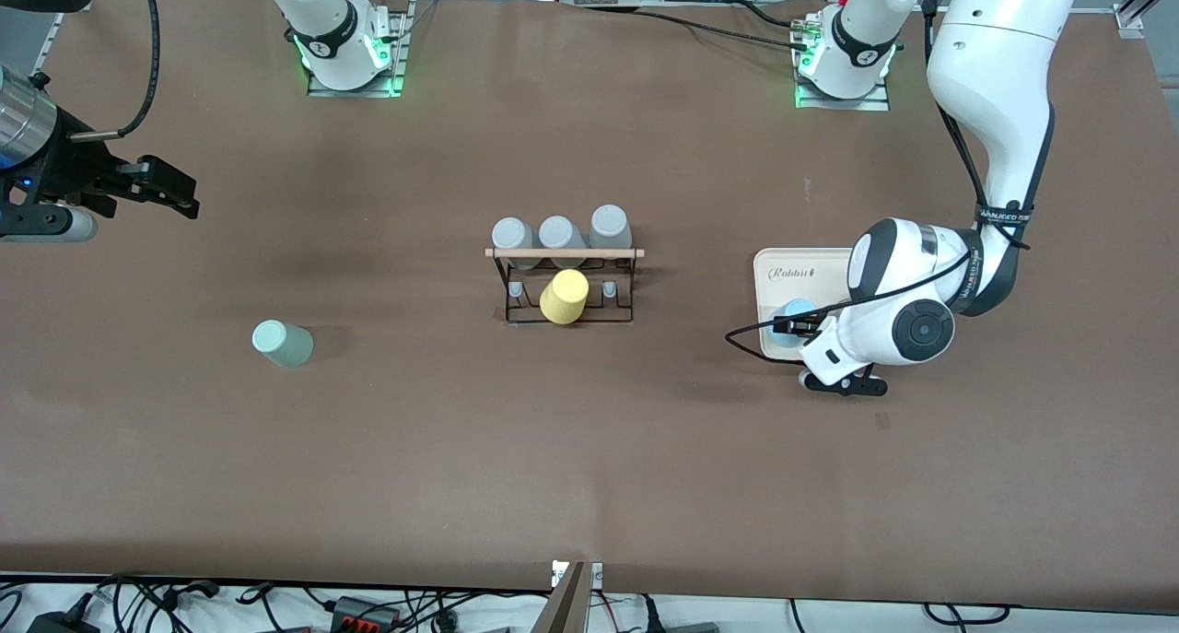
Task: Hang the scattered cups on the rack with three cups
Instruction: 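Lower the left gripper and grasp the light blue cup on the tray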
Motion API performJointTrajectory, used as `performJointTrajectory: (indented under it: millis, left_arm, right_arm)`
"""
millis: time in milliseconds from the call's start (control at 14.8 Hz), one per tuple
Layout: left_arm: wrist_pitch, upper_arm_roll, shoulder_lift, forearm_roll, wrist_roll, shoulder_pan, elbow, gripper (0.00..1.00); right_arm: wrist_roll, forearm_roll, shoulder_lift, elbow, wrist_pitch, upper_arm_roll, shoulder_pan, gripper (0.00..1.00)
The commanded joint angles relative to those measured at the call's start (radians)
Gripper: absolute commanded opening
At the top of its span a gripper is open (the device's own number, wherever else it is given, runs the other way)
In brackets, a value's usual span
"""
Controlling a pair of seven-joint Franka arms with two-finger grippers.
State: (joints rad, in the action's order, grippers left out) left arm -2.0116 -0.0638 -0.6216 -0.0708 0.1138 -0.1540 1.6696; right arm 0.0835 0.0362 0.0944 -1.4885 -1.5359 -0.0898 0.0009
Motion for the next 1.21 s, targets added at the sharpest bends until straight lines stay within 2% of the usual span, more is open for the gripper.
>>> performJointTrajectory:
  millis: [0,202,270,404,809,944,1146]
  left_arm:
    - [-0.016,-0.001,0.037,-0.01,0.0,0.004,0.058,1.0]
    - [-0.027,-0.002,0.042,-0.015,0.0,-0.004,0.055,0.98]
    - [-0.032,-0.002,0.042,-0.015,0.0,-0.002,0.056,0.86]
    - [-0.03,-0.002,0.043,-0.017,0.003,0.002,0.059,0.53]
    - [-0.027,-0.004,0.056,-0.018,0.007,0.004,0.058,0.06]
    - [-0.025,-0.016,0.057,-0.018,0.006,0.007,0.044,0.02]
    - [-0.019,-0.024,0.068,-0.061,0.006,-0.002,-0.007,0.01]
  right_arm:
    - [0.002,0.005,0.001,0.013,0.002,-0.007,-0.004,1.0]
    - [0.002,0.005,0.001,0.013,0.002,-0.008,-0.004,1.0]
    - [0.002,0.005,0.001,0.013,0.002,-0.008,-0.004,1.0]
    - [0.002,0.005,-0.001,0.013,0.002,-0.007,-0.004,1.0]
    - [0.002,0.005,-0.001,0.013,0.0,-0.007,-0.004,1.0]
    - [0.002,0.005,-0.001,0.013,0.0,-0.007,-0.004,1.0]
    - [0.002,0.005,-0.001,0.013,0.0,-0.008,-0.002,1.0]
